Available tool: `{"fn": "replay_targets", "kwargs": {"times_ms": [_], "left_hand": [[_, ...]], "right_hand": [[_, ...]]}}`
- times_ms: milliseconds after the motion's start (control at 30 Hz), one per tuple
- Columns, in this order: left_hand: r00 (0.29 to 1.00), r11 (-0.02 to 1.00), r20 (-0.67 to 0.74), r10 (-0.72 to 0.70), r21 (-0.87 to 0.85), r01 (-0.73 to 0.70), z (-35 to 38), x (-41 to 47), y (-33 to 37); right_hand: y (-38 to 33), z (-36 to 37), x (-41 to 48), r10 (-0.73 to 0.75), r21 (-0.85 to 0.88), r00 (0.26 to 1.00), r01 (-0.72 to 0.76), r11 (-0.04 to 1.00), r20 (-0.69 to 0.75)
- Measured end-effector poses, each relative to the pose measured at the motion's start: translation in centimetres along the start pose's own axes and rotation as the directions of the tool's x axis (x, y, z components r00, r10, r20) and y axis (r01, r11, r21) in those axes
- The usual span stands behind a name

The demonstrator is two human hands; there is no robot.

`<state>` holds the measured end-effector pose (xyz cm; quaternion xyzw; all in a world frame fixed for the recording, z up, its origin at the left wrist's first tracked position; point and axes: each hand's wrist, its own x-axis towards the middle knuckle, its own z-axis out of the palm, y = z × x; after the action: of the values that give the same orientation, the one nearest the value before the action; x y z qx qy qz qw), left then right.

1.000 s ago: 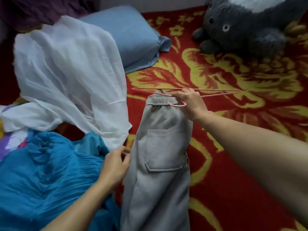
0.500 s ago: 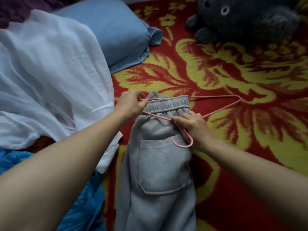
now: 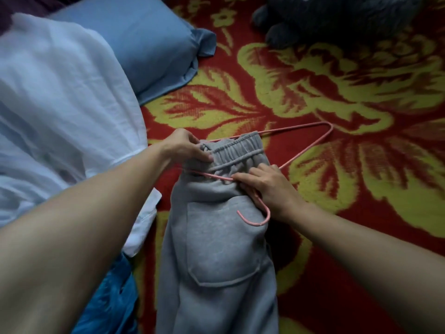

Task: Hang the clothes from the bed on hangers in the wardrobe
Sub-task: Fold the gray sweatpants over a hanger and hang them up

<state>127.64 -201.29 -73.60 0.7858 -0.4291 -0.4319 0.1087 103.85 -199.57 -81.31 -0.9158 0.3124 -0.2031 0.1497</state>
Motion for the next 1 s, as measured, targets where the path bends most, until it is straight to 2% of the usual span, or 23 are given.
{"fn": "replay_targets", "kwargs": {"times_ms": [67, 133, 200, 267, 333, 367, 433, 500, 567, 667, 767, 833, 867, 933, 1000], "left_hand": [[0.992, 0.994, 0.067, 0.107, 0.012, -0.108, -0.7, -1.7, 0.1], [0.968, 0.968, 0.031, 0.251, 0.012, -0.251, -1.4, -3.3, 0.2], [0.919, 0.926, -0.116, 0.376, 0.041, -0.374, -2.6, -3.9, 0.6], [0.854, 0.908, -0.316, 0.415, 0.077, -0.413, -4.1, -3.7, 1.1], [0.810, 0.933, -0.472, 0.348, 0.090, -0.349, -4.8, -3.1, 1.0], [0.810, 0.954, -0.508, 0.294, 0.099, -0.284, -4.7, -2.7, 0.7], [0.847, 0.975, -0.488, 0.212, 0.169, -0.146, -4.0, -2.5, -0.6], [0.887, 0.978, -0.435, 0.156, 0.193, -0.077, -3.5, -3.1, -2.7], [0.875, 0.986, -0.470, 0.111, 0.162, -0.038, -3.6, -4.9, -5.2], [0.825, 0.997, -0.564, -0.038, 0.030, 0.067, -3.7, -9.1, -9.8], [0.785, 0.976, -0.582, -0.214, -0.093, 0.197, -2.1, -14.4, -14.2], [0.796, 0.949, -0.522, -0.307, -0.229, 0.216, -0.1, -17.2, -16.3], [0.820, 0.920, -0.451, -0.353, -0.329, 0.215, 1.4, -18.2, -17.2], [0.869, 0.872, -0.307, -0.389, -0.425, 0.241, 4.3, -19.8, -18.2], [0.906, 0.887, -0.241, -0.349, -0.397, 0.236, 7.1, -21.0, -18.5]], "right_hand": [[-0.1, -0.3, -0.7, -0.009, 0.009, 1.000, 0.009, 1.000, 0.027], [-0.9, -1.1, -1.2, -0.002, 0.040, 0.999, 0.000, 0.999, 0.045], [-2.0, -2.3, -1.5, 0.006, 0.096, 0.999, -0.011, 0.995, 0.050], [-3.2, -3.3, -2.2, -0.037, 0.140, 0.996, 0.025, 0.990, 0.082], [-4.4, -3.7, -4.1, -0.131, 0.142, 0.980, 0.111, 0.984, 0.147], [-5.0, -3.6, -5.5, -0.177, 0.126, 0.967, 0.155, 0.980, 0.183], [-6.1, -3.7, -8.1, -0.210, 0.112, 0.944, 0.187, 0.976, 0.253], [-6.7, -4.0, -9.5, -0.204, 0.111, 0.941, 0.181, 0.977, 0.269], [-7.1, -4.7, -9.1, -0.179, 0.099, 0.944, 0.157, 0.983, 0.278], [-8.8, -7.1, -6.3, -0.093, 0.164, 0.928, 0.035, 0.986, 0.361], [-10.6, -10.1, -3.3, 0.064, 0.203, 0.830, -0.210, 0.956, 0.554], [-11.2, -11.3, -2.1, 0.123, 0.253, 0.762, -0.356, 0.899, 0.635], [-11.7, -11.5, -2.0, 0.128, 0.249, 0.747, -0.371, 0.895, 0.652], [-12.8, -11.1, -2.7, 0.125, 0.170, 0.700, -0.337, 0.926, 0.703], [-14.4, -9.7, -4.6, 0.118, 0.106, 0.677, -0.280, 0.954, 0.727]]}}
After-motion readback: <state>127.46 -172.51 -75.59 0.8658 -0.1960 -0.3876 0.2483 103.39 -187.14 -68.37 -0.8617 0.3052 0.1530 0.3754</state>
